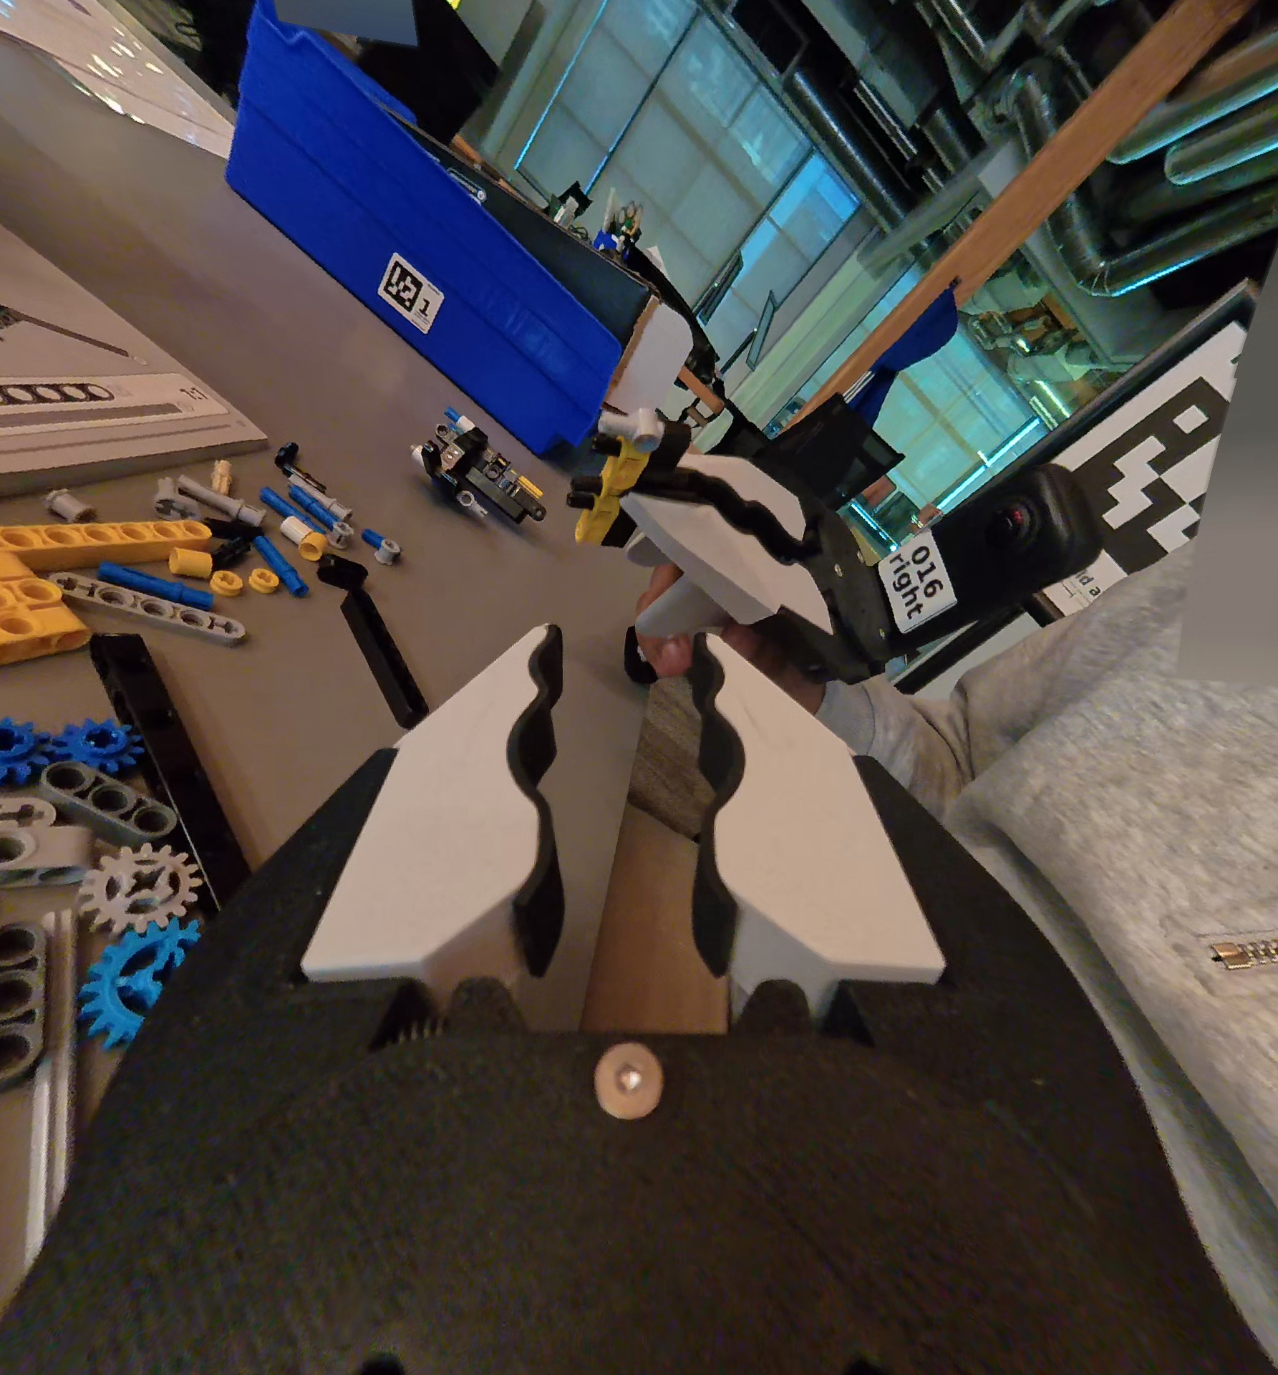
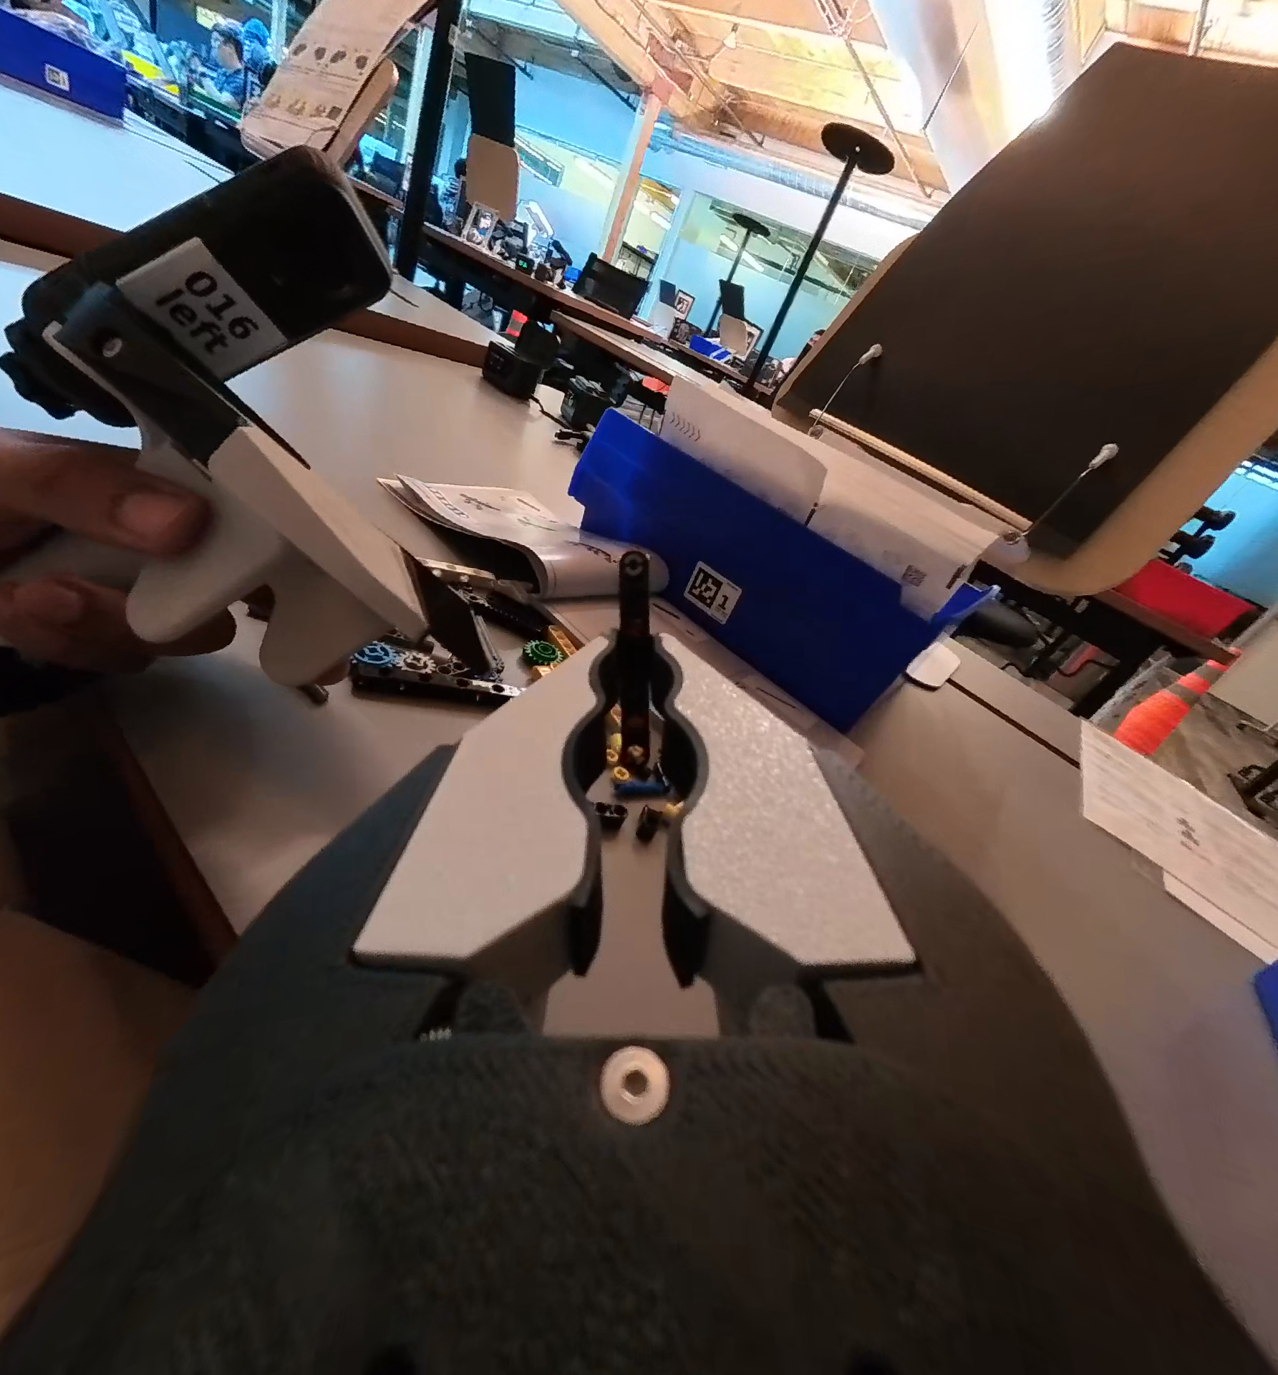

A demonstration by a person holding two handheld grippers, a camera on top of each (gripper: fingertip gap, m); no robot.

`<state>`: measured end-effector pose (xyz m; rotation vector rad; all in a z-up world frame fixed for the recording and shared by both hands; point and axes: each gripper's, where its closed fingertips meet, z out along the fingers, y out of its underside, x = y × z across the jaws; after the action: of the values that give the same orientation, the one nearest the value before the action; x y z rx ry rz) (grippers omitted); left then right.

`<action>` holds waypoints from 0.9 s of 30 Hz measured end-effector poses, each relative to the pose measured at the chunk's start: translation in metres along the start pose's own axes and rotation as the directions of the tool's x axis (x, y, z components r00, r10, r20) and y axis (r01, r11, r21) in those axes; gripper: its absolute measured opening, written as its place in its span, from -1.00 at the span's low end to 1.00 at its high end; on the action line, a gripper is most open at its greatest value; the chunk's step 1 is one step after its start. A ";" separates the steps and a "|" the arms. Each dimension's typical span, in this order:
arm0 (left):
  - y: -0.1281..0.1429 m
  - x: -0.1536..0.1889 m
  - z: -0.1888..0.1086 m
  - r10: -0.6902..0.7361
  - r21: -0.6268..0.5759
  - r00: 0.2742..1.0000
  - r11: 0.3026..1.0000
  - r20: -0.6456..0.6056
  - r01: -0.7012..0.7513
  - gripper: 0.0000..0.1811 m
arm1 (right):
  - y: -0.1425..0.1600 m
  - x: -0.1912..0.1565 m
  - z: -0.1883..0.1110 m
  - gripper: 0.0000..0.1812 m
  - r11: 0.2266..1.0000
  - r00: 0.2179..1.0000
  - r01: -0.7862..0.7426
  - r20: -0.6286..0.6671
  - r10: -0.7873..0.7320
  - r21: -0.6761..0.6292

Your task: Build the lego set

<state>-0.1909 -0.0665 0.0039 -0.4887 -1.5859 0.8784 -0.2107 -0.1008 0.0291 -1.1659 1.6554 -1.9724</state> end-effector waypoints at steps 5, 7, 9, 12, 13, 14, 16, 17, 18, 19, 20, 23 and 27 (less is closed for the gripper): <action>0.000 0.000 0.000 -0.005 0.000 1.000 1.000 0.000 0.005 -0.64 | 0.000 0.004 0.000 -0.95 1.000 1.000 -0.030 -0.005 0.030 0.005; 0.000 -0.001 0.000 -0.009 0.001 1.000 1.000 -0.001 0.009 -0.64 | 0.000 0.005 -0.001 -0.95 0.999 0.999 -0.040 -0.006 0.040 0.007; -0.001 -0.001 0.000 -0.012 0.001 1.000 1.000 -0.003 0.012 -0.64 | 0.000 0.006 -0.001 -0.95 0.999 0.999 -0.047 -0.006 0.047 0.008; -0.001 -0.001 0.000 -0.017 0.002 1.000 1.000 -0.004 0.017 -0.64 | -0.001 0.007 -0.001 -0.95 0.999 0.999 -0.054 -0.006 0.054 0.009; -0.001 -0.001 0.000 -0.019 0.002 1.000 1.000 -0.004 0.019 -0.64 | -0.001 0.007 -0.001 -0.95 0.998 0.998 -0.055 -0.006 0.055 0.010; -0.001 -0.001 0.000 -0.020 0.003 1.000 1.000 -0.005 0.020 -0.64 | -0.001 0.007 -0.001 -0.95 0.998 0.998 -0.056 -0.006 0.057 0.010; -0.001 -0.001 0.000 -0.023 0.004 1.000 1.000 -0.006 0.023 -0.64 | -0.001 0.008 -0.001 -0.95 0.998 0.998 -0.059 -0.006 0.059 0.011; -0.001 -0.001 0.000 -0.024 0.004 1.000 1.000 -0.007 0.024 -0.64 | -0.001 0.008 -0.001 -0.95 0.998 0.998 -0.061 -0.006 0.061 0.011; -0.002 -0.001 0.000 -0.026 0.005 1.000 1.000 -0.007 0.026 -0.64 | -0.001 0.008 -0.001 -0.95 0.998 0.998 -0.064 -0.006 0.064 0.011; -0.002 -0.001 0.000 -0.027 0.005 1.000 1.000 -0.008 0.027 -0.64 | -0.001 0.009 -0.001 -0.95 0.998 0.998 -0.066 -0.006 0.066 0.011; -0.002 -0.001 0.000 -0.029 0.006 1.000 1.000 -0.009 0.029 -0.64 | -0.001 0.009 -0.001 -0.95 0.998 0.998 -0.068 -0.006 0.068 0.011; -0.002 -0.002 0.000 -0.033 0.006 0.999 0.999 -0.010 0.033 -0.64 | -0.001 0.010 -0.001 -0.95 0.997 0.997 -0.076 -0.007 0.076 0.013; -0.002 -0.002 -0.001 -0.036 0.007 0.999 0.999 -0.012 0.036 -0.64 | -0.001 0.011 -0.002 -0.95 0.996 0.996 -0.085 -0.007 0.086 0.015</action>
<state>-0.1896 -0.0691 0.0046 -0.4579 -1.5760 0.8523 -0.2185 -0.1069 0.0338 -1.0653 1.6637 -1.9358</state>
